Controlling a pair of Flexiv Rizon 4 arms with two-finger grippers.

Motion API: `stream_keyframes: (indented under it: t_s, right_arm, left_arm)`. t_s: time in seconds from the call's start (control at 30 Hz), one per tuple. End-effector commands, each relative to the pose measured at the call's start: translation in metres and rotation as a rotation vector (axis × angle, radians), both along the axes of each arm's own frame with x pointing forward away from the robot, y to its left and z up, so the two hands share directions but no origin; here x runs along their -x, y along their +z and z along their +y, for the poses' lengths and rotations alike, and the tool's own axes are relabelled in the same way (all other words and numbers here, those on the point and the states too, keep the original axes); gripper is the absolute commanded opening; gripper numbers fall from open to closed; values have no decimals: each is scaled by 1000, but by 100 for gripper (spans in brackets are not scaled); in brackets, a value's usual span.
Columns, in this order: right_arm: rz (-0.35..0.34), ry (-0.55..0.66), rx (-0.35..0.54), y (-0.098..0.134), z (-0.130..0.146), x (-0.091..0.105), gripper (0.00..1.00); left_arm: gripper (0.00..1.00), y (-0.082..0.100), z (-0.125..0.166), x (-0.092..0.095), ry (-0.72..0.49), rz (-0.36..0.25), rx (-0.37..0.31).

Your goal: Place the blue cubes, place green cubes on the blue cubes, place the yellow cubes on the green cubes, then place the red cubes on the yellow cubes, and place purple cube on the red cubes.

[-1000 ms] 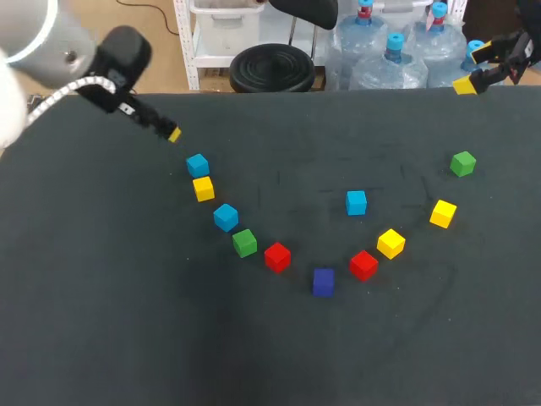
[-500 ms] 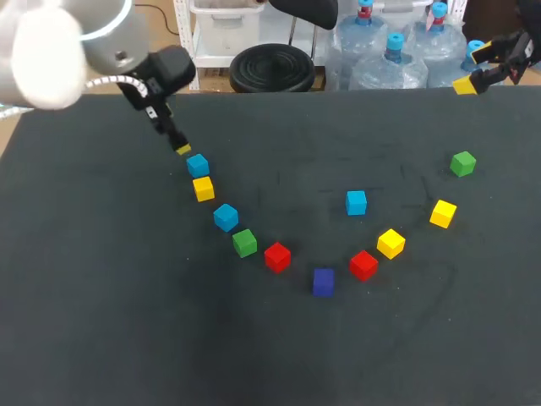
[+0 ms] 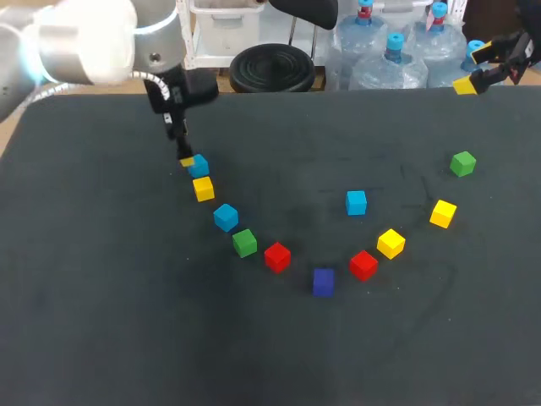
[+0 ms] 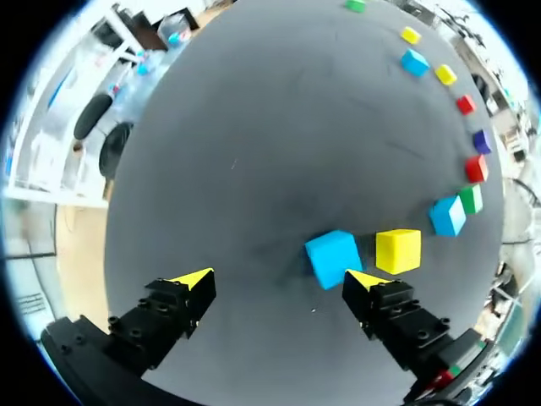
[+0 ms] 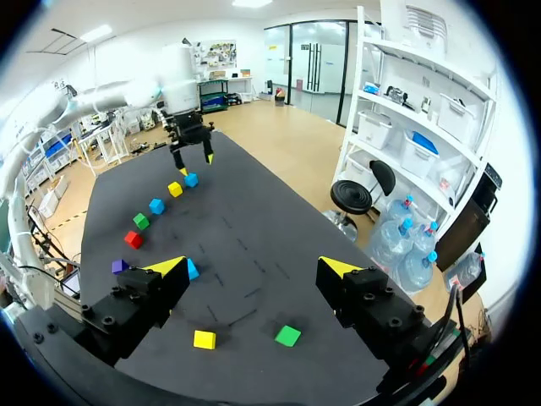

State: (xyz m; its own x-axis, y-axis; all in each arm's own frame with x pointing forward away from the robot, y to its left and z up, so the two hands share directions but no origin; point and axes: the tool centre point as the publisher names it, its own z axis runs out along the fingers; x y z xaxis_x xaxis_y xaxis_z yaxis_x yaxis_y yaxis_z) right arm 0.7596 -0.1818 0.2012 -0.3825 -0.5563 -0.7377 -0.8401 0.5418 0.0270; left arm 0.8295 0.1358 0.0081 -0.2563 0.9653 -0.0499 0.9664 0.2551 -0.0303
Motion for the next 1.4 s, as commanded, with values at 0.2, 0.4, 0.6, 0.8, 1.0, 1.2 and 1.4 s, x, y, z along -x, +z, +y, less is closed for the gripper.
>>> stream_keyframes:
  t_s: [0.2,0.4,0.6,0.8,1.0,1.2,1.4]
  right_arm:
    - [-1,-1,0,0,0,0,100]
    - [-1,-1,0,0,0,0,100]
    - [-1,-1,0,0,0,0,100]
    - [-1,-1,0,0,0,0,100]
    - [-1,-1,0,0,0,0,100]
    - [-1,-1,0,0,0,0,100]
    - [-1,-1,0,0,0,0,100]
  left_arm:
    - [91,-2,-3,4,33,218,-81]
    - [84,4,-6,27,86,226,-46]
    - [91,24,-2,55,184,194,34]
    - [99,18,-3,63,240,141,83]
    - [97,6,-2,59,275,65,74]
    - [97,14,-10,53,309,-25,101]
    - [97,8,-17,52,307,-29,114]
